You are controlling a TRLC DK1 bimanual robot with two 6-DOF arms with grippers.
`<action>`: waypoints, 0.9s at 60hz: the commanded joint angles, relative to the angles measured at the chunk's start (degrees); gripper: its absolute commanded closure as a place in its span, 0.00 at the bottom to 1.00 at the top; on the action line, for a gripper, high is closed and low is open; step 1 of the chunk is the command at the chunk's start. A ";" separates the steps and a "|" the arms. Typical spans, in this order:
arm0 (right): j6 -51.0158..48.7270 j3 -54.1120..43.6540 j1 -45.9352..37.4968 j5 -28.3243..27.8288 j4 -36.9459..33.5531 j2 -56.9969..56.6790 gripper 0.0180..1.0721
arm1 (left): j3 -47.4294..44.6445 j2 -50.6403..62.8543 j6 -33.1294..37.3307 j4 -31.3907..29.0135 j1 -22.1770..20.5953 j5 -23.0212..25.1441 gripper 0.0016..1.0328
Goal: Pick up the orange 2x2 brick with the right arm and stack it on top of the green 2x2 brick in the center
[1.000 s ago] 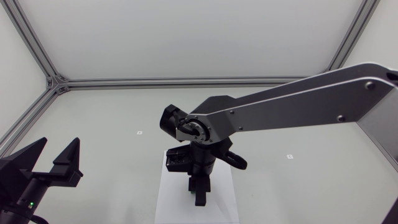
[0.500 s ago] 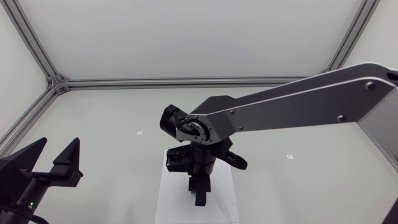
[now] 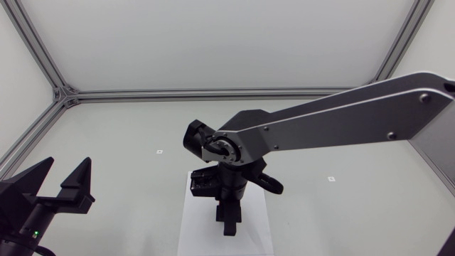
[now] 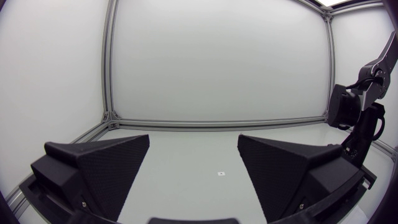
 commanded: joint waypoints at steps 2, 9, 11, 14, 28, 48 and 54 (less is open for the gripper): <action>0.79 -1.43 0.32 0.44 0.10 -1.01 0.37 | -2.35 -0.45 0.75 -0.78 0.14 0.23 0.04; 0.70 -1.52 0.41 0.26 0.18 -1.10 0.36 | -2.35 -0.45 0.75 -0.78 0.14 0.23 0.04; 0.70 -1.52 0.41 0.17 0.18 -1.10 0.36 | -2.35 -0.45 0.75 -0.87 0.14 0.23 0.04; 0.70 -1.52 0.41 0.08 0.18 -1.19 0.36 | -2.35 -0.45 0.75 -0.87 0.14 0.23 0.04; 0.70 -1.60 0.41 0.26 0.18 -2.33 0.21 | -2.35 -0.45 0.75 -0.87 0.14 0.23 0.04; 0.79 -1.43 0.32 -0.27 -1.22 -6.55 0.06 | -2.35 -0.45 0.75 -0.87 0.14 0.23 0.04; 1.05 -1.60 0.15 -0.62 -2.54 -9.18 0.05 | -2.35 -0.45 0.75 -0.87 0.14 0.23 0.04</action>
